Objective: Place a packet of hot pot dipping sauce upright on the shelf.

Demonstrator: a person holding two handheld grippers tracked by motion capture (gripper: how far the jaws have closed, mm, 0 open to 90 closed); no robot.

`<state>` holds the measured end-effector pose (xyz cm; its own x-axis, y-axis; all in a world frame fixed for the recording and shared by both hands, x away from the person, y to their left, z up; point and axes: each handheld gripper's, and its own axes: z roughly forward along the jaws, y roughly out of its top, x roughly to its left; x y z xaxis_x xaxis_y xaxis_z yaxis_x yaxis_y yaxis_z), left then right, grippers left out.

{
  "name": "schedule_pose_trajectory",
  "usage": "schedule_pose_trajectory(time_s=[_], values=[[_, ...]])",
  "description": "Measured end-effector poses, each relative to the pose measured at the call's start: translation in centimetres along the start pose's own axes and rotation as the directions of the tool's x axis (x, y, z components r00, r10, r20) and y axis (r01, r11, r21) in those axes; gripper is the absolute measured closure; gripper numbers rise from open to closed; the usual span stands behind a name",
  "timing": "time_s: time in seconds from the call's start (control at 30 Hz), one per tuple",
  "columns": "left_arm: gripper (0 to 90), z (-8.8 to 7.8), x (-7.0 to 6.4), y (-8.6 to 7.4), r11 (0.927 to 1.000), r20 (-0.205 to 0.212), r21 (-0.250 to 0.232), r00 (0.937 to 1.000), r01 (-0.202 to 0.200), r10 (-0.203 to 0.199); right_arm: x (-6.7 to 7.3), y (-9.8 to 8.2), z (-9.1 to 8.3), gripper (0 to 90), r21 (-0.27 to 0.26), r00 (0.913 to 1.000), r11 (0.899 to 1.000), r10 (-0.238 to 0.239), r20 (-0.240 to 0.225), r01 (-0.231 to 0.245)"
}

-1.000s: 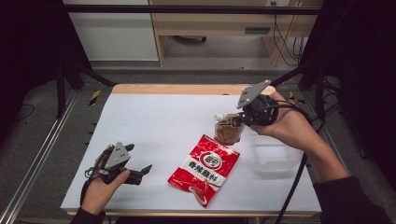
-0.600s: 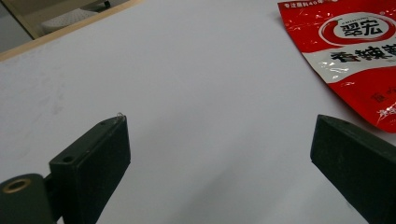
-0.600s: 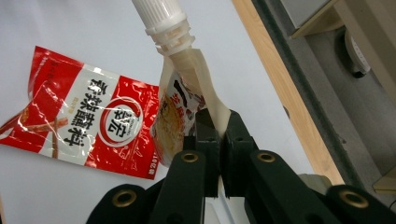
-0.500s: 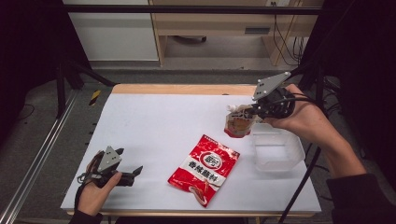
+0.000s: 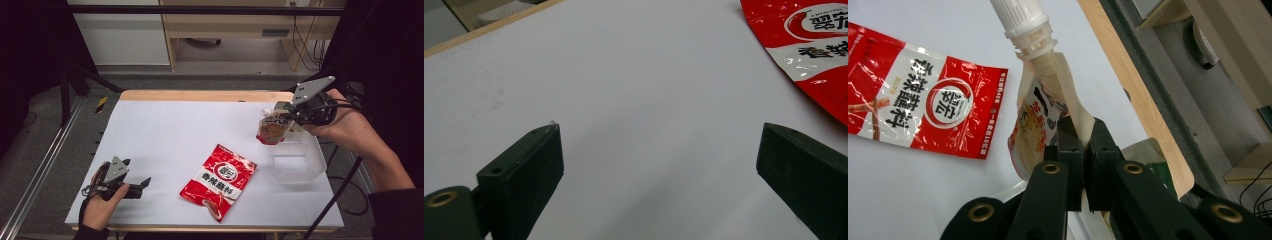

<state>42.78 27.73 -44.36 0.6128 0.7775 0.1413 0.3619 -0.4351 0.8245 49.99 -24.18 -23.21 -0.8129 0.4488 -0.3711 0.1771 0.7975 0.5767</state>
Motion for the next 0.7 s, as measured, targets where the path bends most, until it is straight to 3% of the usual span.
schedule_pose_trajectory(time_s=[0.43,0.7], values=[[4.7,-0.1,0.4,-0.1,0.9999,-0.006,-0.008,0.9999,0.011,-0.011,-1.4,-2.1,-1.1,87.6,0.024,0.9978,0.999,0.037,0.055,-0.038],[4.7,0.0,0.2,0.0,1.0000,-0.003,-0.004,1.0000,0.003,-0.003,-2.6,-4.1,-0.3,87.6,0.049,0.9950,0.997,0.060,0.080,-0.064]])
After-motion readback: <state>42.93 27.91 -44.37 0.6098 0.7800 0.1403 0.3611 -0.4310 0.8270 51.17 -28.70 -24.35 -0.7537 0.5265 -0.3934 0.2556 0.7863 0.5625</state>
